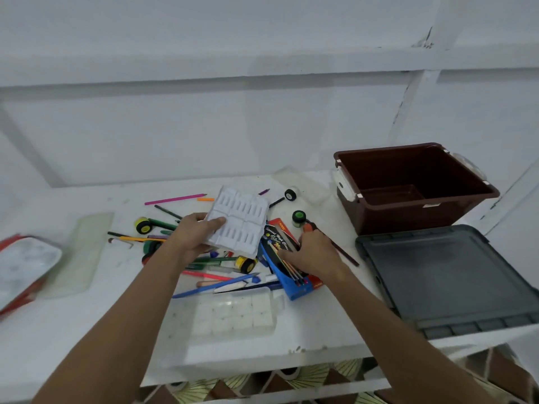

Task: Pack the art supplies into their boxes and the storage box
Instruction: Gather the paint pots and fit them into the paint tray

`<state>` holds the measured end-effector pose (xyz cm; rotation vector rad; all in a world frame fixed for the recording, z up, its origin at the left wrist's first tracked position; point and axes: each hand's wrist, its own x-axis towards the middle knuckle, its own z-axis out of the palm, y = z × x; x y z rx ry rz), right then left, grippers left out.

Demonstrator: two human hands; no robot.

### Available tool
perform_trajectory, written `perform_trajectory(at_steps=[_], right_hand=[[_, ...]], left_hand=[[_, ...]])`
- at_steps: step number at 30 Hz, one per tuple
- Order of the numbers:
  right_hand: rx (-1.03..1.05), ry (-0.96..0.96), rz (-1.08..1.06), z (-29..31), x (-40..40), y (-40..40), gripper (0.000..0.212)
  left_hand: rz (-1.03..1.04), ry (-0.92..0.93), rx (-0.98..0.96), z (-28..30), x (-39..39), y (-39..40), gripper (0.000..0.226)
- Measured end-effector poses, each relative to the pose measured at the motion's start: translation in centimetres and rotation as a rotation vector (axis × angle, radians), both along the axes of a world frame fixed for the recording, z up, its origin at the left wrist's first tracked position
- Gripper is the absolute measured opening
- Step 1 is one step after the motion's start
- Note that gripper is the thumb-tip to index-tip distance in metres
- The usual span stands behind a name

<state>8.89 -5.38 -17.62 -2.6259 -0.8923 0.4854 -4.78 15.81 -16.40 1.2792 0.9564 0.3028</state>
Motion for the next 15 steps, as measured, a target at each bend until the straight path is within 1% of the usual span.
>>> perform_trajectory(at_steps=[2,4,7,11,13,15], right_hand=[[-0.109,-0.029,0.045,0.2,-0.8,0.5,0.08],[-0.146,0.008,0.054,0.3,-1.5,1.1,0.088],[-0.149,0.034,0.011,-0.1,-2.5,1.8,0.089],[-0.059,0.025,-0.081,0.3,-3.2,2.0,0.083],[0.011,0.022,-0.118,0.8,-3.4,2.3,0.086],[0.088,-0.025,-0.124,1.3,-3.7,2.9,0.089]], left_hand=[[0.005,-0.012,-0.013,-0.1,-1.2,-0.1,0.04],[0.02,-0.024,-0.02,-0.1,-2.3,-0.2,0.037],[0.051,-0.036,-0.014,0.1,-3.9,-0.3,0.032],[0.102,-0.031,0.002,0.3,-6.5,0.5,0.032],[0.13,-0.04,0.019,0.6,-7.8,1.1,0.027],[0.163,-0.052,0.034,1.1,-9.2,1.7,0.021]])
